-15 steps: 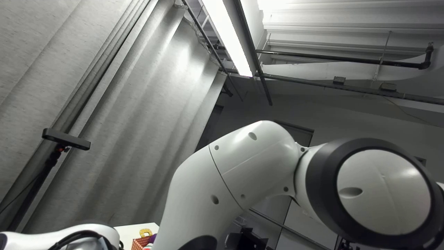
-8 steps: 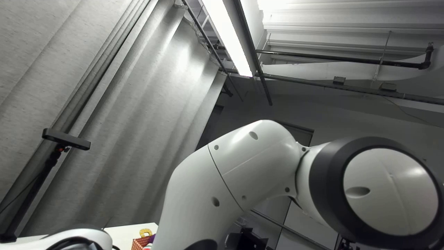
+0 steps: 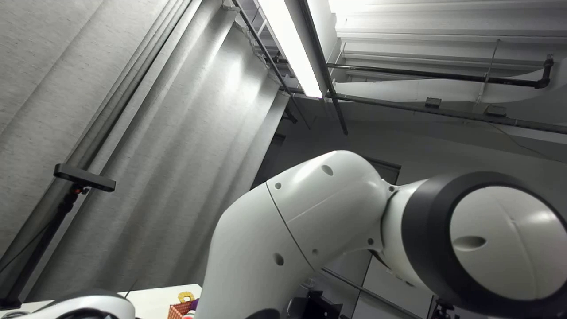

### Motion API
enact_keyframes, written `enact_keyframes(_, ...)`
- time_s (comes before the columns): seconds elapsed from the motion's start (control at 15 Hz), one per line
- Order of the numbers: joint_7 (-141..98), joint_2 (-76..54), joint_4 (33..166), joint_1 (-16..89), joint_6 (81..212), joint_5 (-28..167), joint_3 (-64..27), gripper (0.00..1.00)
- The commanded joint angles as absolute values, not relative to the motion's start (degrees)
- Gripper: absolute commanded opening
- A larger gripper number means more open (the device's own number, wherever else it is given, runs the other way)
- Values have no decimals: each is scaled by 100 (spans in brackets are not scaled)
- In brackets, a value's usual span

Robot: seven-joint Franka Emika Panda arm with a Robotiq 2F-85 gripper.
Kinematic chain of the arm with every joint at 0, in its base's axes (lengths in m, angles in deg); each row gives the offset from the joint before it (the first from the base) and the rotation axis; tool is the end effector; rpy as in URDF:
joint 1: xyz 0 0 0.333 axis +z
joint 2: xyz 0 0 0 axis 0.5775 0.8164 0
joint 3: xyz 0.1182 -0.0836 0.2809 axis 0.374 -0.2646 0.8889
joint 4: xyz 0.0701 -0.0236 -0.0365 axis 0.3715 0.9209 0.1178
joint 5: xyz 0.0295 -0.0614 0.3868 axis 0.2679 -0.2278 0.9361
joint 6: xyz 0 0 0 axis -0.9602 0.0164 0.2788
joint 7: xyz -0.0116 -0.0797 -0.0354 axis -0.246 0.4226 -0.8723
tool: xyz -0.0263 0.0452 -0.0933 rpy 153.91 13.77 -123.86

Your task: Pour the contents of the small bowl into the other small bowl

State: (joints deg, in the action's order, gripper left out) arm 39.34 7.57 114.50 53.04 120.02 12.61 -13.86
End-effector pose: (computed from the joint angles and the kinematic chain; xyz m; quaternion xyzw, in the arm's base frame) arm 0.5786 0.1293 0.1753 0.8781 -0.0670 0.0796 0.4671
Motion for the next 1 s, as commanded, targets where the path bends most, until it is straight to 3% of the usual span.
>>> enact_keyframes(0.0, 4329, 627, 11599, 5419, 11723, 895, -1287, 1)
enact_keyframes(0.93, 4786, 687, 11536, 5463, 10982, 968, -995, 1)
